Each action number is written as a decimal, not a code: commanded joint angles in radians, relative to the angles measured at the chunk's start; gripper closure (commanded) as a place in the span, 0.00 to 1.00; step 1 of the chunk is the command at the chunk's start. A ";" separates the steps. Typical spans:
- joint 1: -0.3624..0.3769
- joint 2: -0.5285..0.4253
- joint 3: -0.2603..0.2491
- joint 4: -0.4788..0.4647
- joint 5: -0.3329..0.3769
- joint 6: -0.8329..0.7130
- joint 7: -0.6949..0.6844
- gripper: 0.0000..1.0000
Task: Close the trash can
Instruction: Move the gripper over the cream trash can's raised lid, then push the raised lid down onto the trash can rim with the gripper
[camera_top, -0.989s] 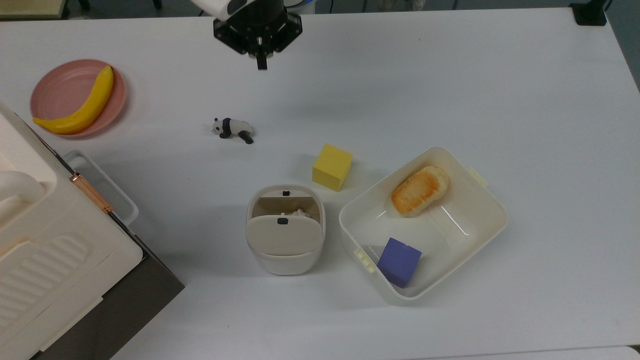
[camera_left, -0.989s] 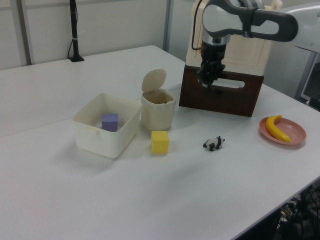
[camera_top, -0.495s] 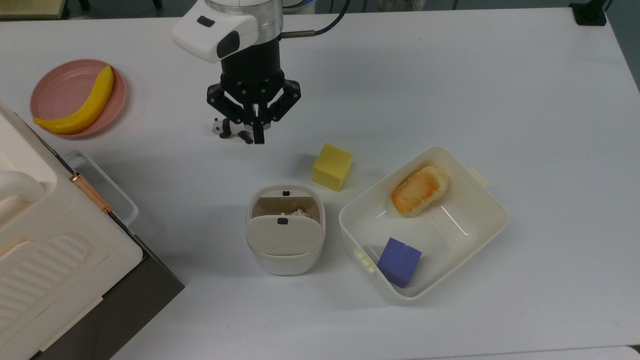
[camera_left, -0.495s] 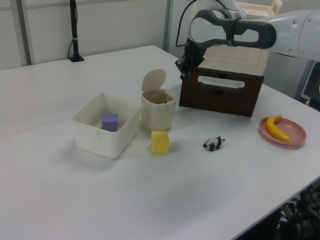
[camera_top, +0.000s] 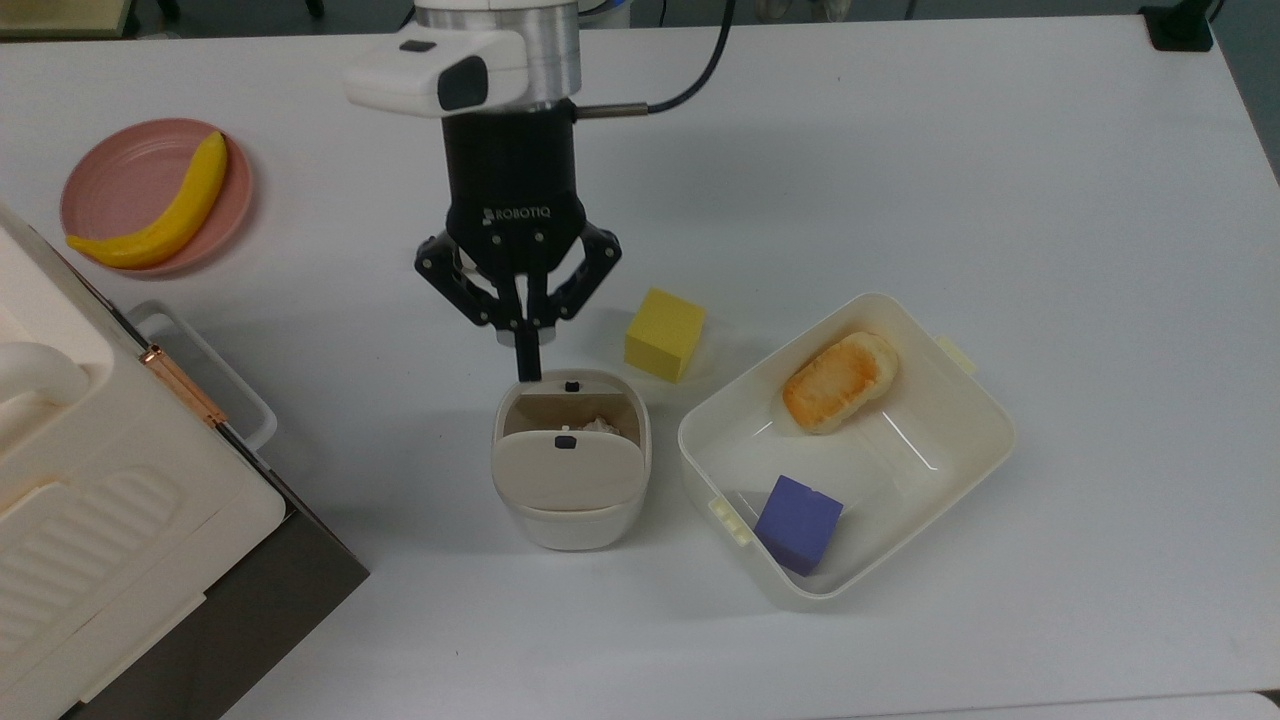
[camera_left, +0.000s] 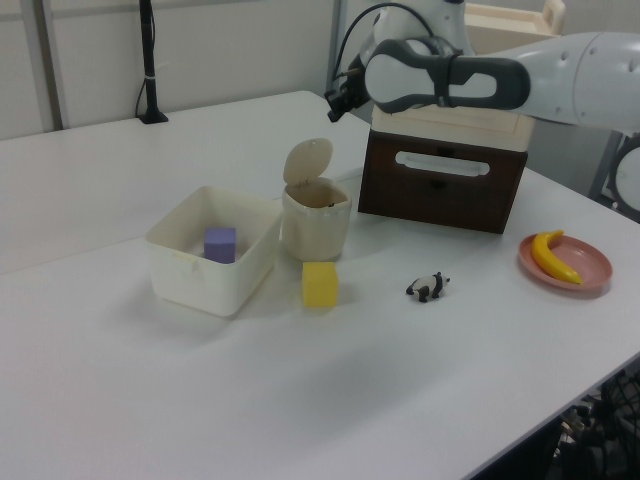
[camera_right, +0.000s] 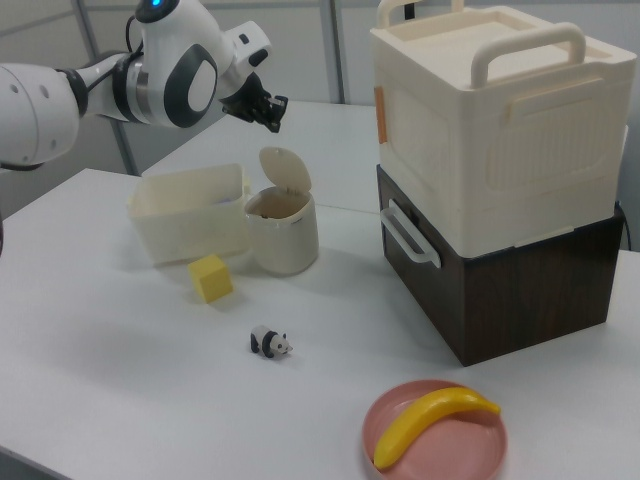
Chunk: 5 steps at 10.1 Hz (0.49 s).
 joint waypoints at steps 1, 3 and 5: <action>0.035 0.088 -0.007 0.039 0.010 0.180 0.032 1.00; 0.046 0.125 -0.014 0.039 0.005 0.259 0.036 1.00; 0.046 0.126 -0.014 0.035 0.003 0.260 0.034 1.00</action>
